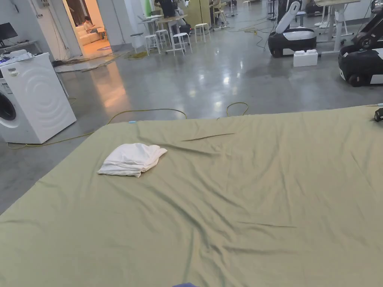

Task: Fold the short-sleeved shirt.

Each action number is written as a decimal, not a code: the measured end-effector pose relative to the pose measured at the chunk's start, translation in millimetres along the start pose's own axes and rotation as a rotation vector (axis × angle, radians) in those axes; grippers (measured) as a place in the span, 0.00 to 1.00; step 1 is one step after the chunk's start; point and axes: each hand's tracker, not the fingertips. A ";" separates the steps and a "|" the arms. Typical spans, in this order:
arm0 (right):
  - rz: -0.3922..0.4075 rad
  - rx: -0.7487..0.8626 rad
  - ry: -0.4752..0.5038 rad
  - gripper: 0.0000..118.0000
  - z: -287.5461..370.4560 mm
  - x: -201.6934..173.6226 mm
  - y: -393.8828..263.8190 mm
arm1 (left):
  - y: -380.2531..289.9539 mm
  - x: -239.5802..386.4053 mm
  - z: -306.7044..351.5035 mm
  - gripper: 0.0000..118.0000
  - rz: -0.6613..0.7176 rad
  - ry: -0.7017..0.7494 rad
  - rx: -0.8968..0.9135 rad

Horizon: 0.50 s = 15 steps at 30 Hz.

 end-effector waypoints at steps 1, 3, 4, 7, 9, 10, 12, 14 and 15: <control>0.001 -0.004 0.002 0.00 -1.2 -0.6 -0.5 | 1.1 -0.9 1.8 0.16 0.006 0.041 0.004; 0.003 -0.013 0.000 0.00 -2.3 -3.6 -2.4 | 3.4 0.6 -0.4 0.16 0.010 0.028 -0.004; 0.003 -0.018 0.001 0.00 -2.8 -4.3 -2.9 | 3.9 4.2 2.2 0.16 -0.011 0.034 0.012; 0.009 -0.031 0.004 0.00 -3.3 -7.3 -4.5 | 8.0 12.5 20.5 0.16 -0.019 0.047 0.090; 0.014 -0.039 0.010 0.00 -4.1 -7.5 -4.6 | 12.8 15.7 41.9 0.16 0.012 0.083 0.139; 0.016 -0.039 0.015 0.00 -4.2 -6.6 -5.4 | 18.6 17.2 56.1 0.16 0.014 0.096 0.143; 0.014 -0.044 0.033 0.00 -6.9 -3.6 -6.3 | 37.5 26.0 92.9 0.16 -0.079 0.174 0.197; 0.000 -0.046 0.055 0.00 -12.2 -0.1 -9.4 | 52.7 43.4 128.1 0.16 -0.188 0.263 0.212; -0.014 -0.050 0.067 0.00 -15.9 1.7 -11.0 | 57.3 57.8 145.4 0.16 -0.246 0.317 0.221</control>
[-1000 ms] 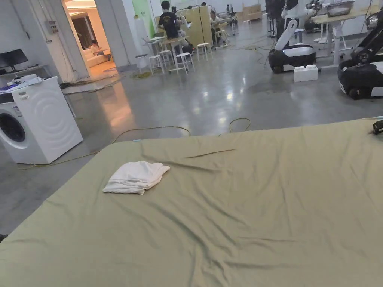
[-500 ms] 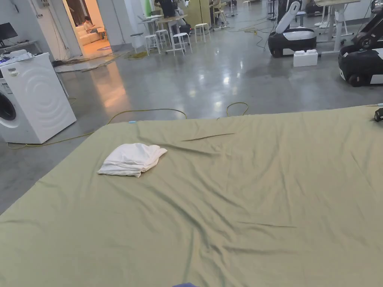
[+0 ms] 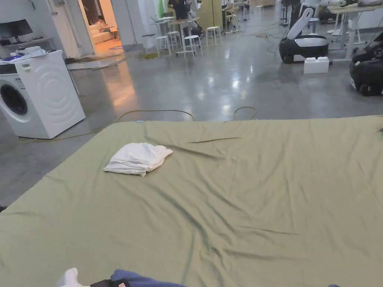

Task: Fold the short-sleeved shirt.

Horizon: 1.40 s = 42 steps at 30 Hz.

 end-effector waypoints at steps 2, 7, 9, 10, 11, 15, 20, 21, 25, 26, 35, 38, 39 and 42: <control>-0.031 -0.003 0.016 0.00 -6.4 2.5 -1.8 | 10.0 18.8 24.0 0.16 -0.064 0.029 0.045; -0.070 0.017 0.058 0.00 -8.9 2.2 -3.0 | -19.5 108.2 8.8 0.16 -0.180 -0.041 0.035; -0.058 0.029 0.054 0.00 -2.2 1.2 -2.2 | -44.4 142.6 -21.0 0.16 -0.260 -0.068 0.010; -0.051 0.037 0.045 0.00 2.6 1.2 -2.0 | -60.5 160.2 -39.9 0.16 -0.292 -0.084 -0.028; -0.047 0.042 0.038 0.00 7.8 0.8 -1.8 | -75.0 173.7 -56.5 0.16 -0.307 -0.098 -0.055; -0.079 0.049 0.022 0.00 31.2 11.5 -7.6 | -121.7 211.7 -125.6 0.16 -0.404 -0.036 -0.186; -0.115 0.027 -0.059 0.00 50.2 29.7 -22.5 | -150.1 225.9 -156.0 0.67 -0.401 -0.079 -0.263; -0.137 0.023 -0.066 0.00 51.3 34.6 -25.8 | -151.3 230.5 -156.0 0.70 -0.404 -0.115 -0.266; -0.211 0.007 -0.071 0.00 50.8 49.6 -33.7 | -139.0 241.0 -129.7 0.70 -0.435 -0.192 -0.141; -0.216 0.007 -0.071 0.00 50.7 50.9 -34.4 | -136.3 238.1 -121.6 0.68 -0.428 -0.183 -0.110; -0.215 -0.005 -0.054 0.00 46.7 42.2 -34.0 | -198.2 193.4 -186.4 0.03 -0.264 -0.056 -0.322; -0.177 -0.010 -0.065 0.00 47.3 35.0 -32.9 | -199.2 198.9 -188.9 0.03 -0.308 -0.068 -0.262; -0.171 -0.014 -0.065 0.00 46.2 34.1 -33.5 | -196.7 200.4 -187.1 0.03 -0.304 -0.066 -0.273; -0.166 -0.032 -0.049 0.00 39.0 31.8 -32.9 | -181.4 197.4 -166.5 0.07 -0.296 -0.083 -0.278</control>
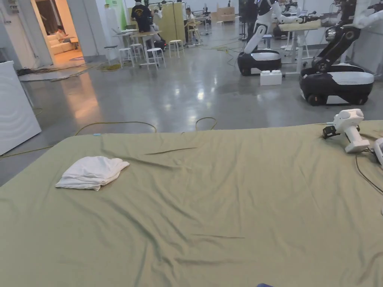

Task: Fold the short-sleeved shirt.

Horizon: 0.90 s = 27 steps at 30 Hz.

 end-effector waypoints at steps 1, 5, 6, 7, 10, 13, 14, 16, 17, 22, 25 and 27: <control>0.007 0.002 -0.003 0.00 -1.7 -2.6 -0.6 | 3.2 -4.5 15.1 0.13 -0.001 -0.003 0.058; 0.017 -0.001 0.020 0.00 -9.7 -5.2 0.2 | 13.0 -44.0 70.2 0.76 0.057 0.029 0.173; 0.016 -0.006 0.026 0.00 -12.3 -5.5 -0.2 | 12.7 -58.0 85.3 0.77 0.086 0.051 0.195; 0.017 -0.011 0.034 0.00 -14.4 -6.3 -0.5 | 12.0 -72.4 97.0 0.77 0.112 0.067 0.228; 0.019 -0.018 0.042 0.00 -18.3 -10.8 -2.9 | 3.8 -111.3 111.1 0.77 0.256 0.077 0.233; 0.013 -0.032 0.050 0.00 -20.4 -13.4 -5.2 | -8.8 -132.3 93.5 0.77 0.399 -0.044 0.204; 0.014 -0.037 0.051 0.00 -20.3 -14.4 -5.5 | -11.9 -134.2 84.0 0.76 0.422 -0.070 0.201; 0.020 -0.040 0.045 0.00 -18.6 -17.0 -6.1 | -15.6 -137.7 58.0 0.76 0.442 -0.152 0.177; 0.025 -0.040 0.039 0.00 -16.6 -17.8 -6.0 | -16.7 -139.8 49.1 0.74 0.456 -0.168 0.191; 0.028 -0.024 0.020 0.00 -4.4 -17.4 -5.1 | -21.5 -138.0 37.8 0.22 0.555 -0.186 0.195; 0.009 -0.033 0.014 0.00 -6.0 -13.6 -6.9 | -23.4 -137.8 38.3 0.16 0.562 -0.227 0.210; -0.001 -0.037 0.009 0.00 -9.0 -13.3 -7.5 | -24.7 -132.3 42.4 0.15 0.577 -0.226 0.217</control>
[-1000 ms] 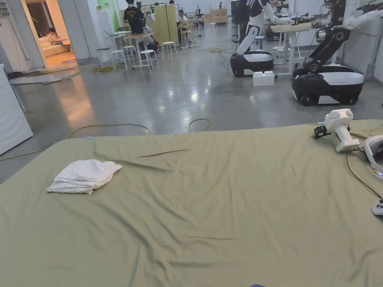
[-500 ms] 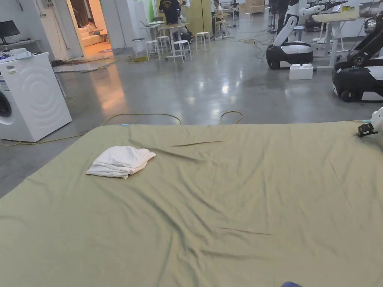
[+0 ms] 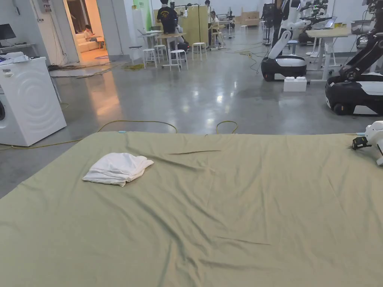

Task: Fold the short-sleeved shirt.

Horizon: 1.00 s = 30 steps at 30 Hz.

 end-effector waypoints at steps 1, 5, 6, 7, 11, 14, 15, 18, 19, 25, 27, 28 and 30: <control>-0.005 -0.003 0.001 0.00 -1.7 -1.0 0.6 | -0.7 2.4 2.2 0.15 0.004 -0.016 0.007; 0.025 0.014 0.016 0.00 -1.2 -11.0 2.9 | 11.3 17.0 22.4 0.15 -0.007 -0.093 0.038; 0.039 0.012 0.018 0.00 -1.7 -12.4 3.3 | 14.7 23.6 31.6 0.15 -0.021 -0.095 0.052; 0.053 0.010 0.018 0.00 -2.4 -13.3 3.8 | 24.1 31.1 44.5 0.15 -0.070 -0.092 0.082; 0.072 -0.003 0.019 0.00 -8.7 -11.6 2.5 | 53.5 63.6 93.6 0.15 -0.207 -0.041 0.170; 0.059 -0.015 0.033 0.00 -16.7 -7.3 -1.0 | 54.0 102.1 108.6 0.15 -0.330 -0.006 0.205; 0.057 -0.014 0.033 0.00 -18.2 -7.2 -1.8 | 48.4 113.5 103.5 0.15 -0.350 -0.017 0.190; 0.046 0.001 0.046 0.00 -15.8 -10.2 -1.3 | 13.8 141.7 62.6 0.15 -0.379 -0.088 0.117; 0.041 0.007 0.050 0.00 -12.9 -11.0 -1.0 | 1.6 144.8 40.7 0.15 -0.372 -0.114 0.072; 0.031 0.036 0.013 0.00 8.7 0.7 -5.4 | -71.4 166.1 -70.4 0.15 -0.354 -0.109 -0.116; 0.027 0.040 -0.014 0.00 17.0 8.1 -9.0 | -86.3 169.3 -92.3 0.15 -0.360 -0.110 -0.160; 0.028 0.040 -0.031 0.00 20.4 12.1 -10.5 | -92.9 171.0 -101.1 0.15 -0.374 -0.094 -0.186; 0.037 0.033 -0.067 0.00 23.8 19.7 -12.6 | -101.4 173.8 -112.4 0.19 -0.435 -0.050 -0.205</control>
